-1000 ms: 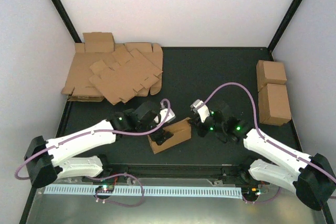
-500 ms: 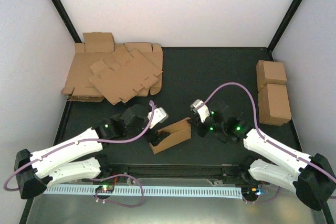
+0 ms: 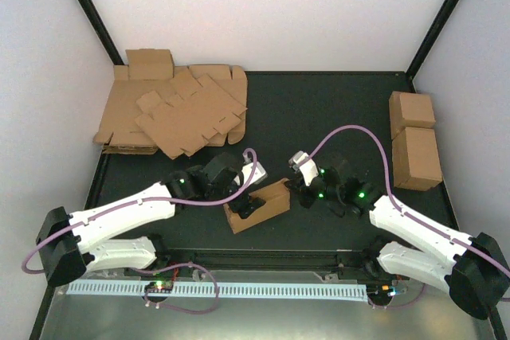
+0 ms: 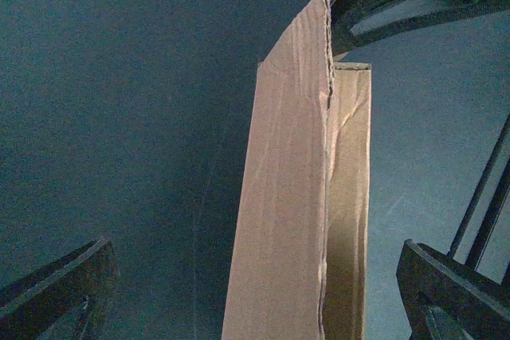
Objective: Fold the paper box
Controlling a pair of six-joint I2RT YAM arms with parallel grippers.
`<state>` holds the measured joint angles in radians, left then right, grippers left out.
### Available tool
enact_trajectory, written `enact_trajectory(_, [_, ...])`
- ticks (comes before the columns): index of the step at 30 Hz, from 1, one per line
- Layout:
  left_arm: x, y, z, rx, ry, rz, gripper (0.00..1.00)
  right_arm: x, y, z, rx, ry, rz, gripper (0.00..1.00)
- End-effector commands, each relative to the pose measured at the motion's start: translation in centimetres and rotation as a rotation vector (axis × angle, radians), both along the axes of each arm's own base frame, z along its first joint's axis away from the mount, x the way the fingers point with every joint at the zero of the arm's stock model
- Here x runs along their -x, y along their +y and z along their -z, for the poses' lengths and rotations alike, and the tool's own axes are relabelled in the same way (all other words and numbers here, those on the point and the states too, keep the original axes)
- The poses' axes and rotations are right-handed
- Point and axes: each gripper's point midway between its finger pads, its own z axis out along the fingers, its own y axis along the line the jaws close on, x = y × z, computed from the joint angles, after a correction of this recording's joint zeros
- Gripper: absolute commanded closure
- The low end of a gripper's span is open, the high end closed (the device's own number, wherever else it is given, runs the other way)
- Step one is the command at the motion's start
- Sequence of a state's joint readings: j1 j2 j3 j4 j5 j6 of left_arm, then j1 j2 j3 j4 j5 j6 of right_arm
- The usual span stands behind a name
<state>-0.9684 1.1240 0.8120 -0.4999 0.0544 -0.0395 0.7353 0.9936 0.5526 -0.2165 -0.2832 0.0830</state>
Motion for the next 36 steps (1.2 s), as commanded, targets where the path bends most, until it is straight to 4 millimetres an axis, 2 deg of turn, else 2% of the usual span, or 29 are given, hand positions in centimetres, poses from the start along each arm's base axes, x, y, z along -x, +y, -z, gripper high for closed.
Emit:
enact_trajectory(1, [-0.3, -0.7, -1.7, 0.033, -0.019, 0.022, 0.01, -0.1, 0.5, -1.0, -0.024, -0.038, -0.021, 0.98])
enact_trajectory(8, [-0.9, -0.5, -0.9, -0.003, -0.023, -0.002, 0.01, -0.1, 0.5, -1.1, -0.022, -0.041, -0.024, 0.98])
enact_trajectory(23, [-1.7, -1.5, 1.1, -0.053, 0.004, 0.01, 0.02, -0.1, 0.7, -1.1, -0.021, -0.042, -0.03, 0.98])
enact_trajectory(28, [-1.5, -2.0, 1.1, -0.045, 0.025, 0.031, 0.13, -0.1, 0.6, -1.0, -0.019, -0.042, -0.028, 0.98])
enact_trajectory(31, [-1.4, -2.2, 2.4, -0.073, 0.056, 0.036, 0.19, -0.1, 0.7, -0.9, -0.023, -0.04, -0.028, 0.98])
enact_trajectory(36, [-1.3, -2.1, 3.4, -0.093, 0.081, 0.038, 0.25, -0.2, 0.7, -0.8, -0.024, -0.036, -0.025, 0.98])
